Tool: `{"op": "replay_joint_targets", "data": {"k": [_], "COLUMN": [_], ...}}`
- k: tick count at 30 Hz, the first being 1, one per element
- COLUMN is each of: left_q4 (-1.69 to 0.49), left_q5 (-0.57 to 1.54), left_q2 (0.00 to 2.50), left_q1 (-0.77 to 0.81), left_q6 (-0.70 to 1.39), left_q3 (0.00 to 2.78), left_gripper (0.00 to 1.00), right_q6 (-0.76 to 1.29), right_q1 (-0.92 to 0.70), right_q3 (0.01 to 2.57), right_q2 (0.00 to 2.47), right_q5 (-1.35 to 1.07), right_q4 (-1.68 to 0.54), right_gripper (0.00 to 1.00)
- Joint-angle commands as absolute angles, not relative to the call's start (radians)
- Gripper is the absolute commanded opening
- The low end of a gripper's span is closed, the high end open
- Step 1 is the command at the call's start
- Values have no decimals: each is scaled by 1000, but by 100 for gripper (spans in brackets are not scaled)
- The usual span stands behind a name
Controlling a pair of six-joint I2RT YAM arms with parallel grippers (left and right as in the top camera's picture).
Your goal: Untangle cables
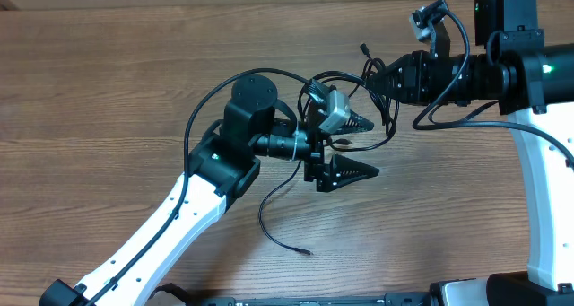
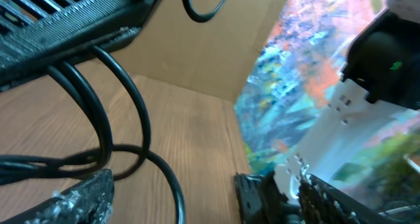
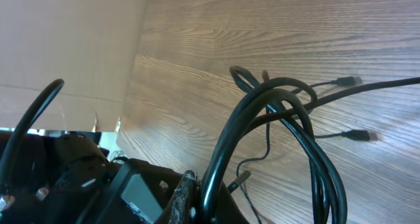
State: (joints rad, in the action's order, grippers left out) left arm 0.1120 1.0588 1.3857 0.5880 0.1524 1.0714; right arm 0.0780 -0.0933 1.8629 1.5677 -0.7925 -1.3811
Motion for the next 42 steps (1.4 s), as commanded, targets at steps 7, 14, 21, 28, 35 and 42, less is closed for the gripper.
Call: {"op": "replay_joint_targets", "data": {"k": [7,14,21,28,35,42], "left_q4": [144,156,163,190,195,197], "left_q5": [923,853,826,824,774,775], "left_q2": [1369,1370,1370,1370,1370,1370], "left_q1": [634,659,664,664,664,665], "left_q6": [123,123,127,127,159,165], "left_q3": [1083,1083,1083,1083,1083,1083], "left_gripper": [93,93,83,64,54,37], "right_q6": [86,86,86,86,85,81], "right_q1": [-99,-137,-145,-145,-145,-145], "right_q3": [1893,1893,1893,1893,1892,1892], "right_q2": [1545,1545,1545,1545,1545,1545], "right_q5": [-843,-897,-964,-967,-967,-966], "right_q4": [-1413,-1412,-1414,-1440,-1447,-1450], "right_gripper": [4,4,4,4,4,4]}}
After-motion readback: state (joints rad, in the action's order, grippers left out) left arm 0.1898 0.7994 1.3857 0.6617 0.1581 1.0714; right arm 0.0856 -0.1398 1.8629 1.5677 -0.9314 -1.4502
